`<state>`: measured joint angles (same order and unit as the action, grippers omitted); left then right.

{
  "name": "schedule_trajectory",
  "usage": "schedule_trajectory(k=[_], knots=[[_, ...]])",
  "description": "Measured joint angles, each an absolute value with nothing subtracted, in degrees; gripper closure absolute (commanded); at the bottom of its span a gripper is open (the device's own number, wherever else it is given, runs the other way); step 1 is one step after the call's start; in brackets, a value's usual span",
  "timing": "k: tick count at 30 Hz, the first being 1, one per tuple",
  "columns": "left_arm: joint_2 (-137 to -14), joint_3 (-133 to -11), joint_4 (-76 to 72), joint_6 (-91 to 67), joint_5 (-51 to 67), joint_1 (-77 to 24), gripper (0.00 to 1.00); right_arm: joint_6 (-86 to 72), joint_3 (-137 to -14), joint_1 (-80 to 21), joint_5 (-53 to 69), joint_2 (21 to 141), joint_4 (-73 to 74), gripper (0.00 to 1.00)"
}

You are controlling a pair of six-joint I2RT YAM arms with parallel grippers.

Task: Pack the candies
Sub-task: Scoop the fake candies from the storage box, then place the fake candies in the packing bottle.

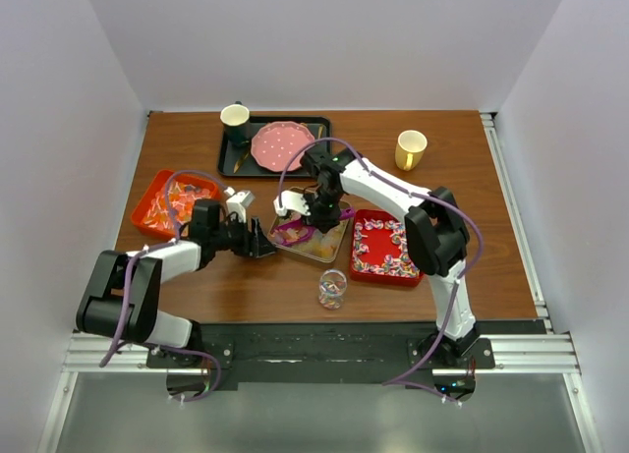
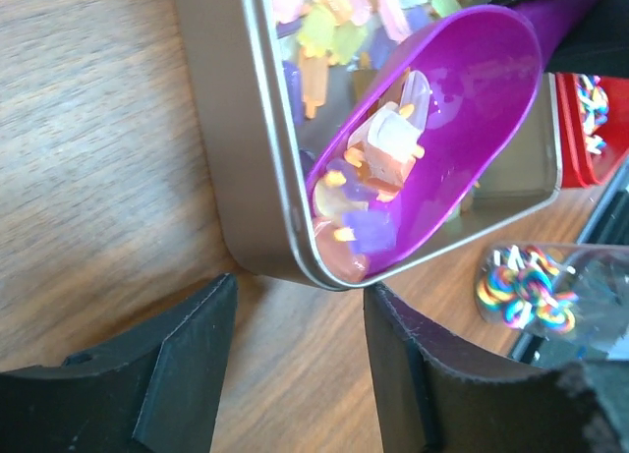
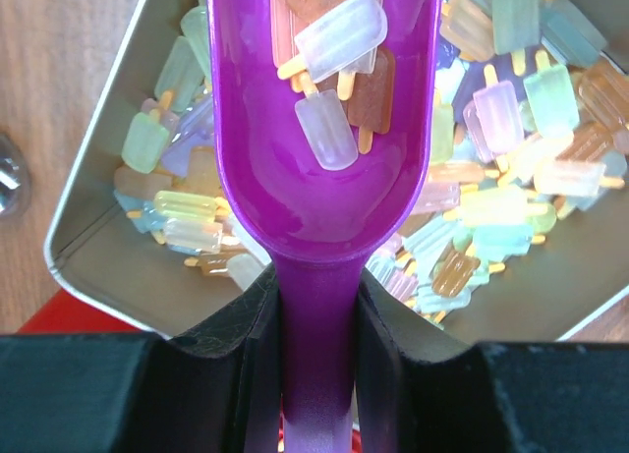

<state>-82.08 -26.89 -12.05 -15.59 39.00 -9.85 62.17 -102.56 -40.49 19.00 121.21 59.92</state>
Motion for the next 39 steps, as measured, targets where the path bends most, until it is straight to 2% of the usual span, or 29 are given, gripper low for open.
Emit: schedule_trajectory(k=[11,22,32,39], knots=[[-74.74,-31.29,-0.64,-11.84,43.72,-9.54,0.38,62.63,-95.55,-37.41,23.03,115.77,58.61,1.00],[-72.84,-36.27,1.96,-9.87,52.01,-5.63,0.37,60.90,-88.27,-29.89,28.53,109.75,53.98,1.00],[-74.08,-39.75,-0.34,-10.39,52.23,-1.41,0.31,60.45,-85.06,-27.29,31.77,93.58,55.16,1.00],[-74.26,-41.78,0.36,-10.79,50.09,-0.38,0.30,64.12,-82.43,-26.89,29.45,85.30,65.39,1.00]])
